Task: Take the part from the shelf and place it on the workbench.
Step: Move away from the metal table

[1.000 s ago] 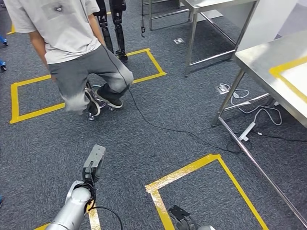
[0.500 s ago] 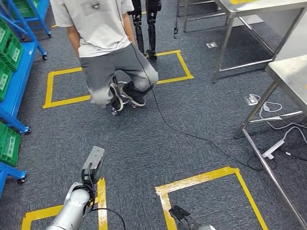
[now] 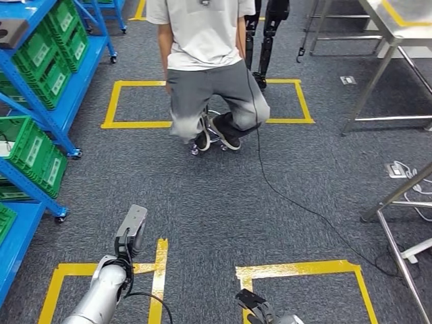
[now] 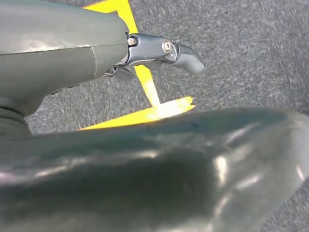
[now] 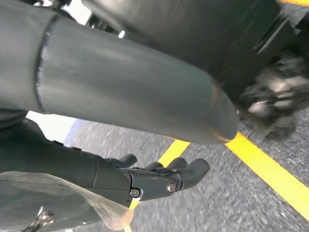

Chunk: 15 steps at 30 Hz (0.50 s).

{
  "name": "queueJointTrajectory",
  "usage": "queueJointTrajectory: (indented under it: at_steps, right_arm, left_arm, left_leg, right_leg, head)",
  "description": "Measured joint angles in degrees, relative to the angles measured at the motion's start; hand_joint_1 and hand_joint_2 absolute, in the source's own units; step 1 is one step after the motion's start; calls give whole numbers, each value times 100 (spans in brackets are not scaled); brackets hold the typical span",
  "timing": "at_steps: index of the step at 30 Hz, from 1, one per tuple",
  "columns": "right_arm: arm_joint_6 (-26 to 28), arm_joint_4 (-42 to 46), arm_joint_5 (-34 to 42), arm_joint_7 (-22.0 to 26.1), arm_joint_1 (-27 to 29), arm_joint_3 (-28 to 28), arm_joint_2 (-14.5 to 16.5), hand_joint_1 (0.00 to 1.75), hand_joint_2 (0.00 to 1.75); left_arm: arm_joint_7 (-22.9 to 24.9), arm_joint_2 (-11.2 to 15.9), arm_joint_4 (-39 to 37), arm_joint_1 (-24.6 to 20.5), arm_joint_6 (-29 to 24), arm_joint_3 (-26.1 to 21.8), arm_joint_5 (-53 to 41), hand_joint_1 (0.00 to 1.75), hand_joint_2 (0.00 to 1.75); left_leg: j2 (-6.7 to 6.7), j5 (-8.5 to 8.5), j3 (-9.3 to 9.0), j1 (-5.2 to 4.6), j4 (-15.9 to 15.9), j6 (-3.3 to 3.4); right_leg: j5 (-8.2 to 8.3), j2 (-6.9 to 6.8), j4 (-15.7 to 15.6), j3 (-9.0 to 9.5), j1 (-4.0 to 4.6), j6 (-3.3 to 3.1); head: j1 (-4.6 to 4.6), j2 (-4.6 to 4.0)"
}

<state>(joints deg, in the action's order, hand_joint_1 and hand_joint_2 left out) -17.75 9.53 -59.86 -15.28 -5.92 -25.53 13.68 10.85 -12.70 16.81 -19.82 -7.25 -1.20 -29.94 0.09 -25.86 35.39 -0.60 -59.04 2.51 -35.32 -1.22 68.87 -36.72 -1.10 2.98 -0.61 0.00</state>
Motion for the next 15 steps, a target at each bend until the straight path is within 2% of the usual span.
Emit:
queueJointTrajectory:
  at_steps: [1,2,3,4,5,6,7,8,9,10,11,13,14,15]
  right_arm:
    - [-1,0,-24,-89,-21,4,3,0,0]
    - [-2,0,-40,-162,-44,5,8,0,0]
    - [-4,0,-46,-214,-69,5,16,0,0]
    - [-8,0,-50,-246,-96,5,26,0,0]
    - [-13,0,-51,-262,-122,5,36,0,0]
    - [-22,-1,-51,-272,-144,7,50,0,0]
    - [-33,-1,-51,-276,-163,8,62,0,0]
    - [-42,-2,-52,-277,-176,9,76,0,0]
    - [-49,-2,-57,-281,-187,9,89,0,0]
    - [-55,-1,-64,-283,-195,9,98,0,0]
    - [-57,-1,-78,-286,-202,9,108,0,0]
    - [-60,0,-107,-287,-210,9,127,0,0]
    - [-60,0,-118,-287,-210,9,134,0,0]
    - [-60,0,-122,-288,-207,9,138,0,0]
  left_arm:
    - [5,-4,-1,-9,22,-1,4,0,0]
    - [15,-4,-2,-10,39,-3,8,0,0]
    - [27,-2,-3,-11,54,-5,11,0,0]
    - [39,0,-4,-13,63,-9,13,0,0]
    - [47,1,-4,-16,70,-11,13,0,0]
    - [51,1,-4,-25,76,-14,13,0,0]
    - [51,0,-4,-35,79,-16,14,0,0]
    - [50,1,-5,-42,82,-19,14,0,0]
    - [50,6,-7,-44,84,-21,15,0,0]
    - [49,15,-10,-39,85,-22,15,0,0]
    - [49,27,-14,-33,86,-22,15,0,0]
    - [51,47,-19,-41,90,-23,15,0,0]
    - [53,50,-19,-52,94,-24,15,0,0]
    - [56,51,-20,-62,98,-25,15,0,0]
  left_leg:
    - [-76,0,-1,-4,-1,10]
    - [-158,-1,-3,-7,-3,11]
    - [-242,-2,-8,-8,-5,12]
    - [-329,-3,-15,-6,-8,9]
    - [-414,-8,-19,0,-14,1]
    - [-495,-15,-10,-2,-32,-15]
    - [-569,-17,11,3,-52,-37]
    - [-635,-11,38,11,-65,-67]
    - [-699,2,63,20,-69,-100]
    - [-758,14,80,35,-63,-130]
    - [-734,4,93,37,-74,-159]
    - [-488,-159,207,22,-328,-210]
    - [-316,-313,337,18,-619,-234]
    - [-205,-486,513,23,-997,-257]
  right_leg:
    - [-103,63,366,-209,3,-5]
    - [-98,94,569,-353,7,-12]
    - [20,112,554,-395,8,-22]
    - [230,138,315,-326,6,-35]
    - [468,225,-61,-188,-4,-44]
    - [636,358,-425,-29,-23,-50]
    - [726,477,-710,108,-38,-55]
    - [742,568,-867,189,-46,-59]
    - [715,583,-909,228,-43,-69]
    - [711,532,-931,247,-37,-88]
    - [719,473,-947,260,-36,-112]
    - [722,333,-983,302,-36,-178]
    - [713,251,-991,323,-27,-210]
    - [697,165,-993,339,-15,-237]
  head:
    - [7,0]
    - [9,0]
    - [9,0]
    - [8,0]
    - [9,0]
    - [6,0]
    - [4,0]
    - [3,0]
    - [2,0]
    - [1,0]
    - [0,0]
    - [-30,0]
    - [-44,0]
    - [-57,0]
